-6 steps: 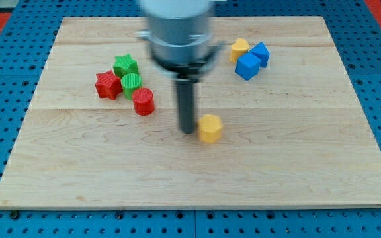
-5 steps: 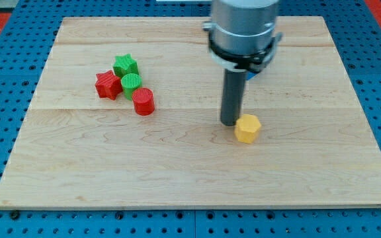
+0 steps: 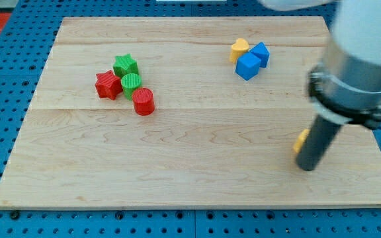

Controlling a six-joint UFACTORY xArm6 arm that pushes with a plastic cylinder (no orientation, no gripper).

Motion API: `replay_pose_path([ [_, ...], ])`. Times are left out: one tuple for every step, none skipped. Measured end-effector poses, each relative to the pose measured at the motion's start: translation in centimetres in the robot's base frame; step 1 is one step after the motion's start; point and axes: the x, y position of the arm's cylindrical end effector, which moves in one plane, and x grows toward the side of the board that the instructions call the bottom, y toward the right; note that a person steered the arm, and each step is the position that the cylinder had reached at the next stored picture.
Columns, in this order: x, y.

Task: Push the yellow hexagon to the right side of the board

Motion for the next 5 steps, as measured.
replay_pose_path([
  [-2.2, -2.5],
  [-7.5, -2.0],
  [-0.4, -2.8],
  [2.4, -0.8],
  [-0.1, 5.6],
])
